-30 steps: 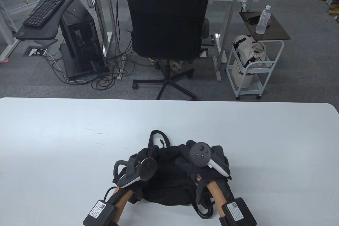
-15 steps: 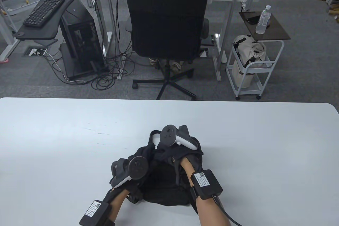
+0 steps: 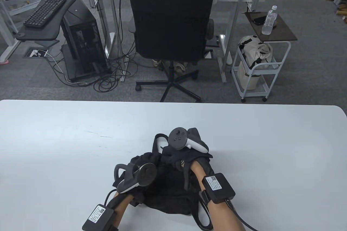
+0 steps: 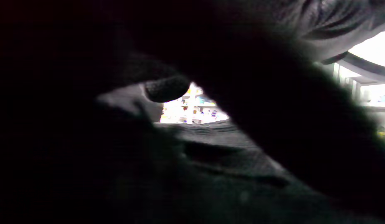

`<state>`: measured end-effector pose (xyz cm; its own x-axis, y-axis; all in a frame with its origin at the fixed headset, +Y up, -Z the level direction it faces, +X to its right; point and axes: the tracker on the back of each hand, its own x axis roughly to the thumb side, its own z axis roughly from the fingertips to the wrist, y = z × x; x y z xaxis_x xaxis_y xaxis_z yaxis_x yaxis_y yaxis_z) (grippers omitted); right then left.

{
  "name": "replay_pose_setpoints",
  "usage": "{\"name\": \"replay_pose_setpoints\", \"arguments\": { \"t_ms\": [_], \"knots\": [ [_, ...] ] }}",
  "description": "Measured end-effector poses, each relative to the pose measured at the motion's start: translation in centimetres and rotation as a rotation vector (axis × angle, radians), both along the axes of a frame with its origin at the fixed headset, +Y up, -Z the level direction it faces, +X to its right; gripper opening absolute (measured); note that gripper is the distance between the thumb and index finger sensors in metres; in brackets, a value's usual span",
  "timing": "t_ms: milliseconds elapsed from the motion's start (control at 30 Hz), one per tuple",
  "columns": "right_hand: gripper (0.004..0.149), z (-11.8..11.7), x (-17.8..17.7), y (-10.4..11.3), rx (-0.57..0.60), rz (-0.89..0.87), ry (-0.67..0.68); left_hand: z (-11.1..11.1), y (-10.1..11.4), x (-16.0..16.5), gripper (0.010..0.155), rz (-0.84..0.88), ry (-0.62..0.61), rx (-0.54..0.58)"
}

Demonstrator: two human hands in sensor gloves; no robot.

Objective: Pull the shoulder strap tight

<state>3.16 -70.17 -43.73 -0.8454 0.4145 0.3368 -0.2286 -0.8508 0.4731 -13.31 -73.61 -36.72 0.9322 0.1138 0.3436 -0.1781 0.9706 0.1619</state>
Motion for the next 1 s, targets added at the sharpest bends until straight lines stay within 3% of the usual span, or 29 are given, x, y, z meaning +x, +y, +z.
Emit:
{"name": "replay_pose_setpoints", "arguments": {
  "t_ms": [167,333,367,433,500,567,633,700,833,1000],
  "knots": [
    [0.033,-0.6,4.6,0.2,0.092,-0.11,-0.099,0.2,0.6,-0.2,0.064,0.005,-0.002,0.053],
    [0.033,-0.6,5.7,0.4,0.07,0.012,-0.143,0.3,-0.1,1.1,0.064,-0.03,-0.027,0.032],
    [0.038,-0.6,5.4,0.8,0.07,0.012,-0.149,0.4,-0.2,1.1,0.064,-0.026,-0.035,0.029],
    [0.067,-0.2,4.2,1.5,0.099,-0.059,-0.12,0.3,-0.3,1.0,0.064,-0.005,-0.034,0.021],
    [0.077,0.1,1.6,1.7,0.032,-0.079,-0.031,0.2,-0.2,0.8,0.064,0.008,-0.03,0.017],
    [0.074,0.1,0.0,1.3,-0.001,0.05,0.002,0.3,-0.1,0.7,0.064,0.024,-0.029,0.016],
    [0.048,0.0,-1.4,0.7,0.013,0.128,0.013,0.4,0.3,0.5,0.064,0.029,-0.022,0.021],
    [0.037,0.1,-1.5,0.6,0.029,0.024,0.032,0.4,0.3,0.4,0.064,-0.02,0.01,0.038],
    [0.034,0.4,-0.2,0.8,0.081,0.021,0.032,0.5,0.6,0.6,0.064,-0.01,0.005,0.034],
    [0.033,-0.2,5.3,1.1,0.132,0.05,-0.103,0.2,0.5,0.1,0.064,-0.019,0.028,0.039]
  ]
}}
